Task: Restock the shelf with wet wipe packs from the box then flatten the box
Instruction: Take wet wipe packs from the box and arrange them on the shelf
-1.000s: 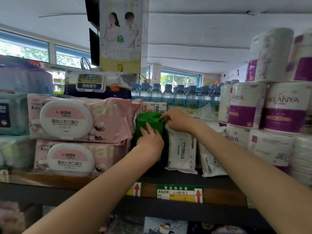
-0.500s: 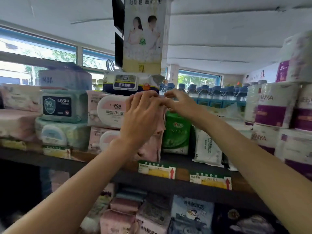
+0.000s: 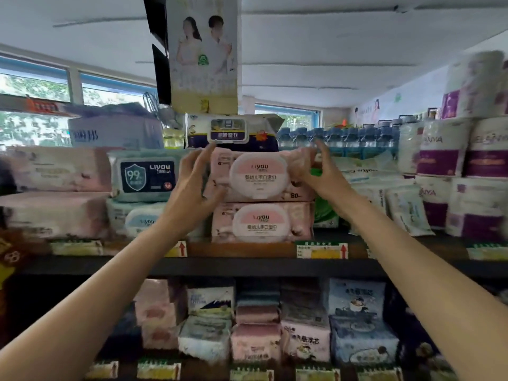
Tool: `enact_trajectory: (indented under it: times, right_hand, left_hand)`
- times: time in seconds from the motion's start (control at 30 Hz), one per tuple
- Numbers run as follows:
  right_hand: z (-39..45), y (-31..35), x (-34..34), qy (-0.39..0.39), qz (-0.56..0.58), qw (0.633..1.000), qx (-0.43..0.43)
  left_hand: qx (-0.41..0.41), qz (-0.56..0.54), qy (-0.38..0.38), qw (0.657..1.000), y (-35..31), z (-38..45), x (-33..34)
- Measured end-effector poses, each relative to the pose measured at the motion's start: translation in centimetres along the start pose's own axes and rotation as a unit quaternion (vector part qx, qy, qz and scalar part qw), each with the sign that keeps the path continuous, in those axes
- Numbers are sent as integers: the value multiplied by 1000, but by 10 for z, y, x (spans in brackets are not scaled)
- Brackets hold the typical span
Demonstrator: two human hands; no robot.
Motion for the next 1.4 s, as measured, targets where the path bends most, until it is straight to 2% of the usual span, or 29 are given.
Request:
enact_trajectory:
  times: [0.07,0.13,0.23,0.37,0.53,0.7,0.83,0.87,0.93,1.0,1.07,1.13,1.2,1.27,1.33,1.4]
  right_hand:
    - [-1,3,2,-22,-17,1000,-5]
    - [-1,4,4,-48,-3,999,3]
    - [-4,4,3,-77,21,997,14]
    - [-11,4,7,-82,29,996,20]
    - [-17,1,14,-71,48,995,59]
    - [-20,4,19,-91,81,990,77]
    - [-18,3,20,-70,79,990,90]
    - [-17,6,17,-82,40,992,86]
    - [-19,25,11,-155,-122,978,67]
    - [-28,60,19,-215,-248,944,-21]
    - [-39,100,48,-194,-300,921,-158]
    - [-47,128,90,-124,-344,897,-248]
    - [-49,141,133,-54,-404,871,-275]
    - [-43,145,162,-17,-479,834,-275]
    - [-31,144,176,33,-523,819,-231]
    - [-19,140,181,74,-550,813,-175]
  left_hand:
    - [26,49,64,996,-2,2,9]
    - [33,94,90,991,1,6,18]
    - [57,146,82,984,8,10,25]
    - [76,146,79,983,11,5,23]
    - [67,126,66,988,9,-5,21]
    - [47,119,53,990,17,-4,17]
    - [54,169,38,983,17,-4,16]
    - [61,196,17,979,16,-5,14]
    - [96,216,-42,971,13,-10,6]
    - [103,196,-93,971,18,-15,-5]
    - [66,183,-129,972,30,-18,-23]
    - [-7,168,-143,975,48,-19,-45]
    - [-58,146,-130,979,70,-21,-68]
    - [-67,141,-90,984,92,-22,-89]
    - [-54,136,-23,989,115,-21,-104]
    - [-86,78,71,991,134,-20,-110]
Point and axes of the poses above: each hand's wrist, its own z-axis towards the middle knuckle, its own x-axis out of the palm, y = z × x, the point moved 5 cm from there along z, towards the middle knuckle, and after that the axes turned 8 degrees about x, right-handed, at the moved point
